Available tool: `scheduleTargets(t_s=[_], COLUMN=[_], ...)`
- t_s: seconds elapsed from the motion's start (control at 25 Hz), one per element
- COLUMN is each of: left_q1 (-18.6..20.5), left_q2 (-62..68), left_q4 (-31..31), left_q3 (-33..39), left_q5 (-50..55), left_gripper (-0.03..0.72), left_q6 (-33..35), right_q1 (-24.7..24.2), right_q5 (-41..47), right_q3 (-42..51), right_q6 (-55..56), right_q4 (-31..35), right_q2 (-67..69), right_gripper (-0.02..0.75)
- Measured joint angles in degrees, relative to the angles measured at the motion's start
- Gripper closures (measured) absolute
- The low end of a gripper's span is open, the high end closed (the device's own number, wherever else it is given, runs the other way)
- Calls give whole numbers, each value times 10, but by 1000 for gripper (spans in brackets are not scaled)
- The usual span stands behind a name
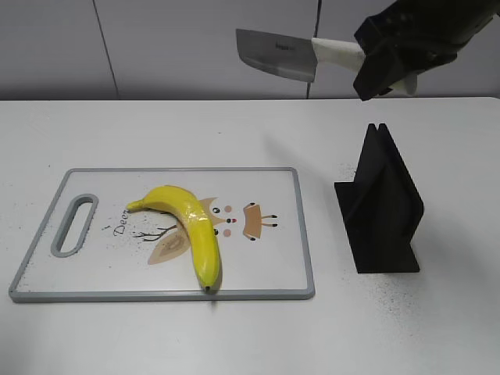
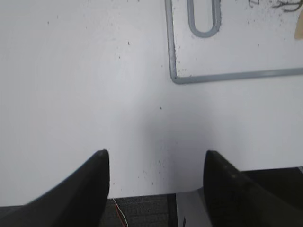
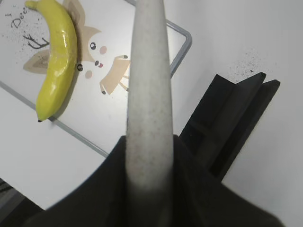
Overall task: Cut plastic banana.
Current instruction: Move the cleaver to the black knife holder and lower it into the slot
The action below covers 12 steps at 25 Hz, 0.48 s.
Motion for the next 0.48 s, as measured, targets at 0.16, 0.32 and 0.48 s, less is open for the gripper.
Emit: scheduleTargets(t_s=[0.16, 0.32, 0.48], left_q1=[0, 0, 0], left_q2=[-133, -269, -396], left_q4=[9, 9, 9], left_q3=[90, 145, 169], left_q5=[3, 4, 4], left_gripper=[99, 99, 101], left_q6=[0, 0, -2], right_q1=[0, 0, 0], right_q5=[-72, -128, -168], right_q3=[70, 135, 192], right_q6=[19, 28, 43], right_q4=[-1, -2, -2], right_q2=[-49, -103, -153], right_gripper=[575, 575, 575])
